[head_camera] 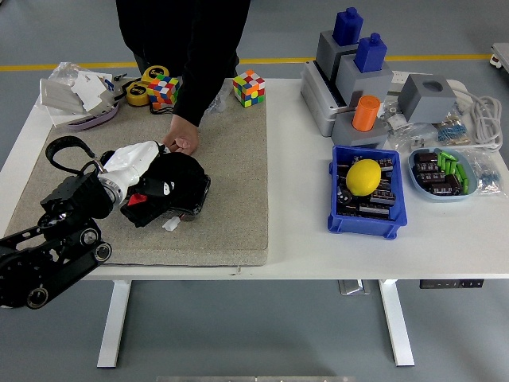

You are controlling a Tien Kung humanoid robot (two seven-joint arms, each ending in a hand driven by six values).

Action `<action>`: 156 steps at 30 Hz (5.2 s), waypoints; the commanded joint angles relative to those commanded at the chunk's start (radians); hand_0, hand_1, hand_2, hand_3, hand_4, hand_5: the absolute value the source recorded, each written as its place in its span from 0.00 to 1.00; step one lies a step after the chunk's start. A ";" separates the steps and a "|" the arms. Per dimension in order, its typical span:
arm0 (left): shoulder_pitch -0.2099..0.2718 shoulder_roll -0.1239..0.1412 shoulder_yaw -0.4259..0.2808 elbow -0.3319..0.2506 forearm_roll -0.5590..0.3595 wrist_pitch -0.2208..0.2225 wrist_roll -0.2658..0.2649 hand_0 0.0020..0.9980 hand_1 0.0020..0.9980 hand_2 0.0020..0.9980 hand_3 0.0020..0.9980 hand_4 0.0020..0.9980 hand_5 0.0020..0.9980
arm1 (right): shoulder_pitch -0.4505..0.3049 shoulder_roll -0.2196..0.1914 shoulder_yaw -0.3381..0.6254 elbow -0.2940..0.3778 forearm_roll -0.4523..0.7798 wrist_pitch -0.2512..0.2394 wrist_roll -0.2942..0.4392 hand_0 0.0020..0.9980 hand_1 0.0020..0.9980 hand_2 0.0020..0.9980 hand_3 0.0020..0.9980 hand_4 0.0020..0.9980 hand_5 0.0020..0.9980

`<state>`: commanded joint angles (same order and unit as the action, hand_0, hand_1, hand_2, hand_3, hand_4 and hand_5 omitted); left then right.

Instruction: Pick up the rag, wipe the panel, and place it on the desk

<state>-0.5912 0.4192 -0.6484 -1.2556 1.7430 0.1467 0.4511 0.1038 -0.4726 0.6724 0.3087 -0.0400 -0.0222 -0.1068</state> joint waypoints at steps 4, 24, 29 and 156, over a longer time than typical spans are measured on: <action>0.000 0.006 -0.005 0.001 0.001 0.000 -0.001 0.27 0.19 0.44 0.58 0.57 0.07 | 0.000 0.001 0.002 0.000 -0.001 0.000 0.000 0.73 0.67 0.68 0.61 1.00 0.55; 0.005 0.048 -0.044 0.049 -0.003 0.005 -0.016 0.27 0.19 0.44 0.58 0.57 0.08 | -0.003 0.003 0.008 -0.001 -0.001 0.003 -0.004 0.73 0.67 0.68 0.61 1.00 0.55; 0.011 0.058 -0.058 0.059 0.002 0.006 -0.019 0.27 0.19 0.44 0.58 0.57 0.08 | -0.004 0.003 0.010 -0.001 -0.001 0.002 -0.004 0.73 0.67 0.68 0.61 1.00 0.55; -0.036 0.024 0.007 -0.035 0.032 0.000 0.076 0.25 0.18 0.44 0.59 0.57 0.08 | -0.003 0.000 0.005 -0.003 0.007 0.005 0.000 0.73 0.67 0.68 0.62 1.00 0.57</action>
<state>-0.6271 0.4432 -0.6411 -1.2902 1.7749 0.1465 0.5272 0.1012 -0.4729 0.6771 0.3060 -0.0329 -0.0169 -0.1063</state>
